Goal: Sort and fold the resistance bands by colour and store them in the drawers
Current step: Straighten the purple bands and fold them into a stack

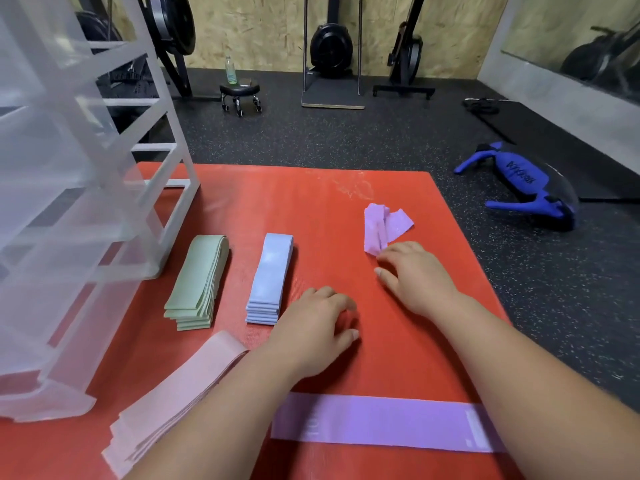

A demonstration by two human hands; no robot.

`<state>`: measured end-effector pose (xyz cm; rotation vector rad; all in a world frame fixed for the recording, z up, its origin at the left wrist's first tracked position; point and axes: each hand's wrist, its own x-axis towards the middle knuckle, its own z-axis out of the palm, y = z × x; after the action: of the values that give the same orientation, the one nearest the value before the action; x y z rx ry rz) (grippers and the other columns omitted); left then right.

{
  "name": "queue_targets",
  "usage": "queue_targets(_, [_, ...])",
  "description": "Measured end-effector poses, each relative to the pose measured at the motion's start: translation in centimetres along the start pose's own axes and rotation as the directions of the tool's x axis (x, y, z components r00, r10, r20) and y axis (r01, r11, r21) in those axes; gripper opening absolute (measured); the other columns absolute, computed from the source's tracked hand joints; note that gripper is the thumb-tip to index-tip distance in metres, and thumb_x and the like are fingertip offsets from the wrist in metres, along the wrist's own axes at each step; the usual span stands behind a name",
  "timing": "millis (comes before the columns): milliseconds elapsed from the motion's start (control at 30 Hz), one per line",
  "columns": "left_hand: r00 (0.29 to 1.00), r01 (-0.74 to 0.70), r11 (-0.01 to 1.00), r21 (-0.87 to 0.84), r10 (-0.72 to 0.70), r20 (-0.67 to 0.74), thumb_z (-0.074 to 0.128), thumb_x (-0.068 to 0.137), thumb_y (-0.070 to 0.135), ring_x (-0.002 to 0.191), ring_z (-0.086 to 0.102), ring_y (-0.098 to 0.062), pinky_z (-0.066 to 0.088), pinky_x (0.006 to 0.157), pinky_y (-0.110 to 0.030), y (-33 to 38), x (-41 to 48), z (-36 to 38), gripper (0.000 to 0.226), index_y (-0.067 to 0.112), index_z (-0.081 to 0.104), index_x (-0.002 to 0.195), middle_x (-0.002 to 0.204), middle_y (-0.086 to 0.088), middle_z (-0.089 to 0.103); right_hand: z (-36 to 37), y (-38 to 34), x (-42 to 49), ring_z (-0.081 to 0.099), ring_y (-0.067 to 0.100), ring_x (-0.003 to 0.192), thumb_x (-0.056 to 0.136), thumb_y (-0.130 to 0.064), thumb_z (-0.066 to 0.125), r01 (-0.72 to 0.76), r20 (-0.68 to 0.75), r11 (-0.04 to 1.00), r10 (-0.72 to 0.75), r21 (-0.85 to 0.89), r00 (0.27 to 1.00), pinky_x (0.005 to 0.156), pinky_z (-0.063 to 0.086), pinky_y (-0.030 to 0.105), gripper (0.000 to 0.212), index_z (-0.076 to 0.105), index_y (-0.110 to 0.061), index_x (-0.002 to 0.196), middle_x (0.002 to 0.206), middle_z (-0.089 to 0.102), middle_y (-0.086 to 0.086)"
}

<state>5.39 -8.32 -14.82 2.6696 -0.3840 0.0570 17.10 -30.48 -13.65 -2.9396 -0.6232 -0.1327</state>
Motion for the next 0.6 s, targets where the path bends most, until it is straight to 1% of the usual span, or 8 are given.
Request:
queue_targets(100, [1.0,0.017,0.999,-0.043,-0.016,0.017,0.068,0.093,0.05,0.115,0.056,-0.022,0.05,0.098,-0.043,0.2,-0.5,-0.6,0.041,0.035,0.061,0.131,0.117,0.007,0.059,-1.2,-0.6,-3.5,0.059,0.022,0.106,0.097,-0.05,0.055,0.117,-0.128,0.983,-0.135,-0.14,0.983,0.083,0.049,0.04,0.029,0.074,-0.028,0.098,0.103,0.067,-0.008])
queue_targets(200, [1.0,0.024,0.998,-0.054,-0.023,0.016,0.067,0.095,0.048,0.118,0.058,-0.02,0.051,0.099,-0.041,0.7,-1.3,-1.2,0.041,0.034,0.061,0.132,0.121,0.007,0.06,-2.2,-1.7,-7.4,0.058,0.023,0.093,0.096,-0.047,0.059,0.192,-0.222,0.972,-0.219,-0.136,0.95,0.073,0.048,0.04,0.028,0.069,-0.025,0.083,0.09,0.062,-0.006])
queue_targets(300, [1.0,0.027,0.999,-0.036,-0.026,0.012,0.067,0.095,0.047,0.12,0.058,-0.021,0.051,0.099,-0.04,1.2,-2.3,-1.6,0.041,0.032,0.061,0.133,0.122,0.006,0.061,-2.2,-3.0,-10.6,0.056,0.019,0.091,0.096,-0.054,0.057,0.244,-0.13,0.968,-0.249,-0.049,0.96,0.074,0.048,0.04,0.029,0.063,-0.029,0.082,0.088,0.057,-0.011])
queue_targets(367, [0.999,0.038,0.999,-0.024,-0.038,0.015,0.067,0.096,0.046,0.12,0.058,-0.022,0.05,0.097,-0.039,1.4,-2.9,-1.6,0.041,0.031,0.061,0.133,0.121,0.004,0.061,-1.9,-3.5,-11.8,0.054,0.014,0.088,0.093,-0.062,0.053,0.214,-0.029,0.974,-0.212,0.074,0.977,0.075,0.05,0.039,0.032,0.058,-0.031,0.084,0.086,0.055,-0.014])
queue_targets(433, [0.998,0.053,0.998,-0.023,-0.053,0.019,0.068,0.096,0.044,0.119,0.058,-0.023,0.05,0.097,-0.039,1.4,-3.3,-1.7,0.04,0.029,0.062,0.133,0.12,0.003,0.061,-1.7,-3.6,-12.3,0.055,0.009,0.085,0.092,-0.062,0.054,0.146,-0.011,0.967,-0.147,0.209,0.989,0.077,0.051,0.039,0.029,0.056,-0.033,0.087,0.087,0.058,-0.016])
queue_targets(533, [0.998,0.062,0.998,-0.023,-0.061,0.024,0.068,0.096,0.043,0.118,0.058,-0.024,0.051,0.098,-0.042,1.4,-3.6,-1.6,0.04,0.028,0.063,0.133,0.12,0.002,0.061,-1.5,-3.7,-12.3,0.065,0.003,0.089,0.094,-0.041,0.067,0.027,-0.106,0.878,0.027,0.478,0.994,0.083,0.055,0.038,0.01,0.062,-0.033,0.093,0.092,0.068,-0.019])
queue_targets(567, [0.998,0.063,0.998,-0.025,-0.062,0.027,0.068,0.096,0.043,0.118,0.058,-0.023,0.051,0.097,-0.042,1.4,-3.6,-1.6,0.04,0.028,0.063,0.133,0.12,0.002,0.061,-1.3,-3.7,-12.0,0.067,0.003,0.091,0.093,-0.033,0.07,-0.011,-0.153,0.861,0.103,0.509,0.983,0.085,0.055,0.037,0.007,0.064,-0.032,0.095,0.095,0.069,-0.018])
queue_targets(600, [0.998,0.064,0.998,-0.024,-0.064,0.027,0.068,0.096,0.043,0.118,0.058,-0.023,0.051,0.097,-0.042,1.4,-3.6,-1.6,0.04,0.028,0.063,0.134,0.12,0.002,0.06,-1.2,-3.8,-11.6,0.067,0.006,0.094,0.092,-0.027,0.072,-0.054,-0.201,0.865,0.177,0.499,0.963,0.086,0.055,0.038,0.011,0.066,-0.032,0.1,0.099,0.068,-0.017])
